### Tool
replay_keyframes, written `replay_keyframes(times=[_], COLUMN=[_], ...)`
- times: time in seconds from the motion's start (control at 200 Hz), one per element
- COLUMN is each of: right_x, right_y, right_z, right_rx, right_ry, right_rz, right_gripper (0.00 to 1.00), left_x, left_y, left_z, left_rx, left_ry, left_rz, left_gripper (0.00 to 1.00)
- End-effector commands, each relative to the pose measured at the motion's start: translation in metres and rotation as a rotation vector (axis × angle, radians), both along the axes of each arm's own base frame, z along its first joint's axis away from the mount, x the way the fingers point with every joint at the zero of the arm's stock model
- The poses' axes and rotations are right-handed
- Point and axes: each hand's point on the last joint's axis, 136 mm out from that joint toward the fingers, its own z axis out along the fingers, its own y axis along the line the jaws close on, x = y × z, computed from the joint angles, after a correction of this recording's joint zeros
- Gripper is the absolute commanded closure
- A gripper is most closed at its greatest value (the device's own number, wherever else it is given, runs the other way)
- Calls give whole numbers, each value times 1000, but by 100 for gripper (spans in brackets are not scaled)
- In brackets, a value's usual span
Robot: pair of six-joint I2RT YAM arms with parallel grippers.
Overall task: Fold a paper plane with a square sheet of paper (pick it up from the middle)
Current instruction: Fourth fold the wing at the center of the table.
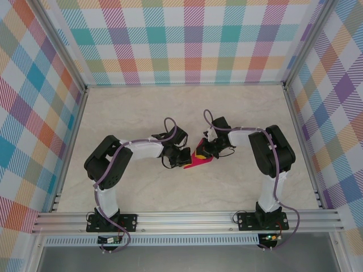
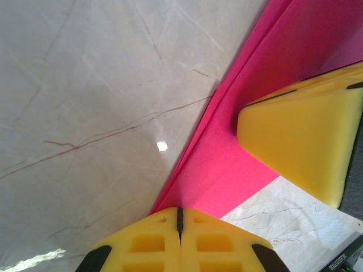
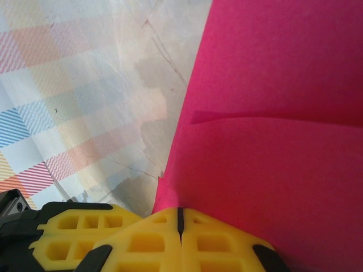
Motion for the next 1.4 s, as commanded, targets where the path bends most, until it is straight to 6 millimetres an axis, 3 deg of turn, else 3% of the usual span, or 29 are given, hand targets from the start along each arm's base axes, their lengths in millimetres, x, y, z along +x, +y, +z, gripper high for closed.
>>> replay_keyframes(times=[0.0, 0.305, 0.63, 0.775, 0.875, 0.975, 1.125, 1.4], right_x=[-13, -16, -17, -16, -17, -15, -8, 0], right_y=[-27, -32, -35, -28, -12, 6, 19, 23], right_z=[-48, -53, -58, -53, -42, -29, -16, -7], right_rx=[-187, -219, -238, -194, -118, -65, -15, -5], right_ry=[70, 89, 105, 108, 103, 67, 27, -3], right_rz=[-31, -33, -43, -41, -30, 6, 35, 47], right_gripper=[96, 96, 96, 95, 95, 94, 94, 94], left_x=[-31, -58, -73, -52, -26, -7, 6, 16], left_y=[46, 62, 82, 67, 55, 46, 25, 0], left_z=[-29, -37, -28, 6, 37, 54, 45, 32], left_rx=[174, 187, 224, 156, 89, 32, -35, -103], left_ry=[107, 179, 196, 91, -42, -136, -126, -90], left_rz=[16, -21, -46, -34, 6, 44, 48, 27], left_gripper=[98, 98, 98, 98, 98, 98, 99, 100])
